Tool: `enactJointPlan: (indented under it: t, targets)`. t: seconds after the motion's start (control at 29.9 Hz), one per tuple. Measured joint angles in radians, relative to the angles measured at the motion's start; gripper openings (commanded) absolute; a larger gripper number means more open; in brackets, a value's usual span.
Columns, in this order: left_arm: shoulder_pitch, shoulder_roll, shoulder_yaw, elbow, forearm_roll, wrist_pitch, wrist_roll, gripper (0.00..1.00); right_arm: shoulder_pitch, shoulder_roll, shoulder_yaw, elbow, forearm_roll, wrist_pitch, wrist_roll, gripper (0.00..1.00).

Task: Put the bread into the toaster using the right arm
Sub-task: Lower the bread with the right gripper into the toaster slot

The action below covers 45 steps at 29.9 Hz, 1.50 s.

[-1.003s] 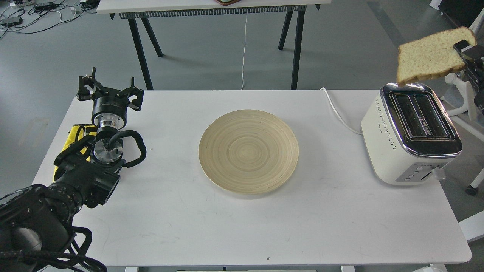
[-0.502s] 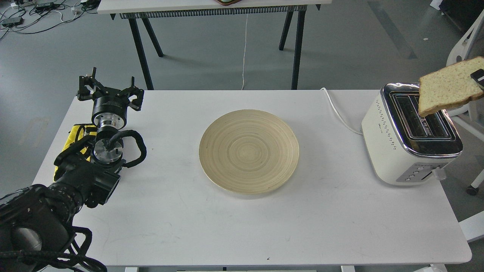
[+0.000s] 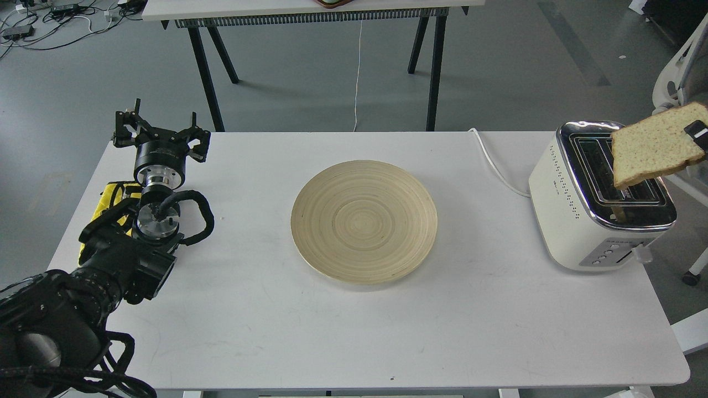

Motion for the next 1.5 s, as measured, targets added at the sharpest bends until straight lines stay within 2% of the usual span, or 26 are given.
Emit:
enactJointPlan:
  t: [0.6,1.04,1.14,1.44,1.5]
  targets:
    - [0.0,0.0,0.001,0.0,0.0,0.0,0.0,1.0,0.001,0.055,-0.005,-0.022,-0.022,0.001,0.0,0.13]
    - [0.0,0.0,0.0,0.0,0.0,0.0,0.0,1.0,-0.002,0.169,-0.006,-0.089,-0.035,0.0,0.0,0.14]
    - [0.0,-0.001,0.001,0.0,0.0,0.0,0.0,1.0,-0.003,0.205,-0.007,-0.125,-0.036,0.0,0.0,0.18]
    - [0.0,0.0,0.001,0.0,0.0,0.0,0.0,1.0,0.0,0.312,-0.045,-0.209,-0.032,-0.001,0.001,0.45]
    - [0.0,0.0,0.001,0.0,0.0,0.0,0.0,1.0,0.001,0.327,-0.046,-0.215,-0.031,-0.002,0.001,0.47]
